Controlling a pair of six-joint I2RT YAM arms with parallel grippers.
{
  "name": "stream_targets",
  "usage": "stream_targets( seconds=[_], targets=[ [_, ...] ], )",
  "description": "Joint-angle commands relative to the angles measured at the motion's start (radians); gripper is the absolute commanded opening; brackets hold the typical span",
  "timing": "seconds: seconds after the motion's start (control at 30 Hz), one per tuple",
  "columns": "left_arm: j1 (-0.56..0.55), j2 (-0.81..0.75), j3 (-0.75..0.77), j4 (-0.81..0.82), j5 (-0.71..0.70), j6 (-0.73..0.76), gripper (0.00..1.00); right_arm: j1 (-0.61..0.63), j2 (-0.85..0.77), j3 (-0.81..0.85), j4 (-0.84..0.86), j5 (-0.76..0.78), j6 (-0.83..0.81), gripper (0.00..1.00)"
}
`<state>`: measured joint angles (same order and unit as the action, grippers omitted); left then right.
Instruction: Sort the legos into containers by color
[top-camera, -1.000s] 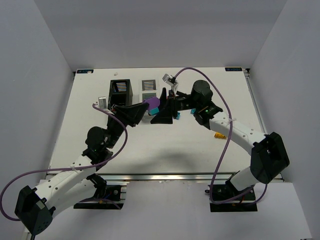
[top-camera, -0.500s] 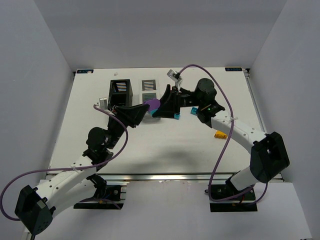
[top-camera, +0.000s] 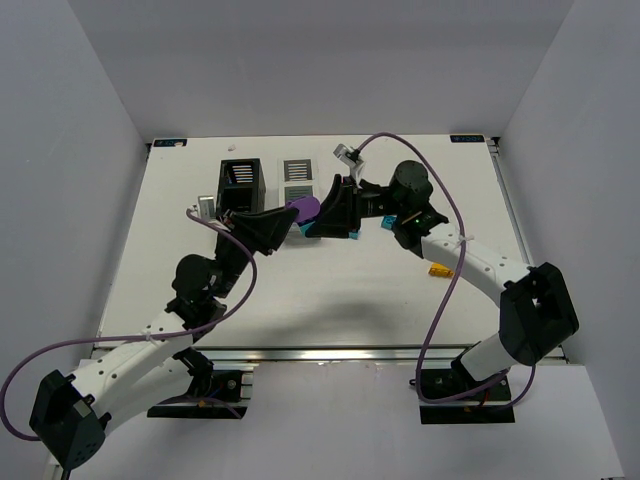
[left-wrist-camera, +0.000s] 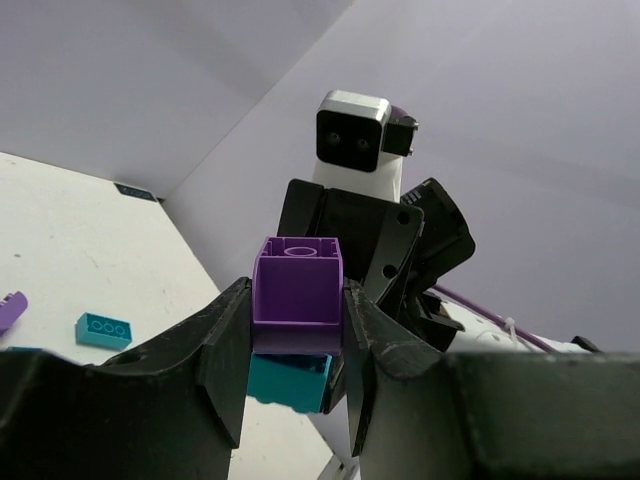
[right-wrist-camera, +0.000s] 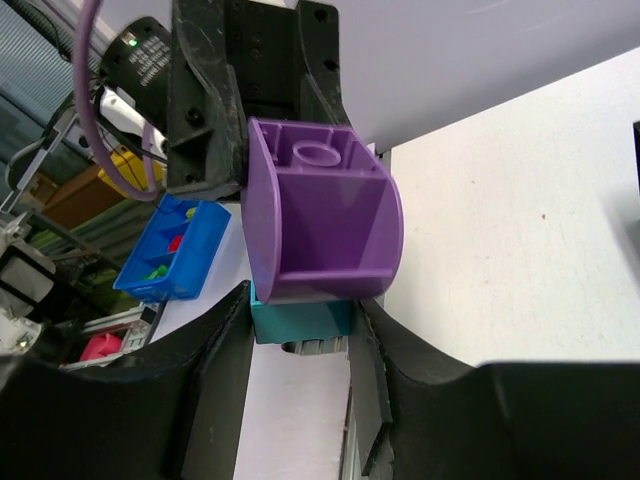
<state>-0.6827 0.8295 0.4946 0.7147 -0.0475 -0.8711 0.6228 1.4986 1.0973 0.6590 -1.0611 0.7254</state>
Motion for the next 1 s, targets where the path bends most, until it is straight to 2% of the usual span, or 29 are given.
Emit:
stream_targets(
  seconds=[0.0, 0.13, 0.33, 0.57, 0.73, 0.97],
  targets=[
    [0.002, -0.001, 0.048, -0.043, -0.028, 0.06, 0.0, 0.0, -0.029, -0.031, 0.067, -0.011, -0.015, 0.0],
    [0.015, 0.0, 0.084, -0.084, -0.049, 0.095, 0.0, 0.0, -0.05, -0.046, 0.018, -0.011, -0.073, 0.0],
    [0.047, -0.013, 0.147, -0.216, -0.104, 0.147, 0.0, -0.001, -0.07, -0.042, -0.182, 0.023, -0.227, 0.0],
    [0.12, -0.017, 0.251, -0.533, -0.195, 0.141, 0.0, -0.006, -0.115, 0.004, -0.548, 0.147, -0.592, 0.0],
    [0.215, 0.104, 0.36, -0.681, -0.071, 0.115, 0.0, -0.017, -0.153, 0.01, -0.702, 0.297, -0.798, 0.0],
    [0.271, 0.307, 0.541, -0.839, 0.061, 0.161, 0.0, -0.047, -0.187, 0.001, -0.769, 0.392, -0.9, 0.0]
  ],
)
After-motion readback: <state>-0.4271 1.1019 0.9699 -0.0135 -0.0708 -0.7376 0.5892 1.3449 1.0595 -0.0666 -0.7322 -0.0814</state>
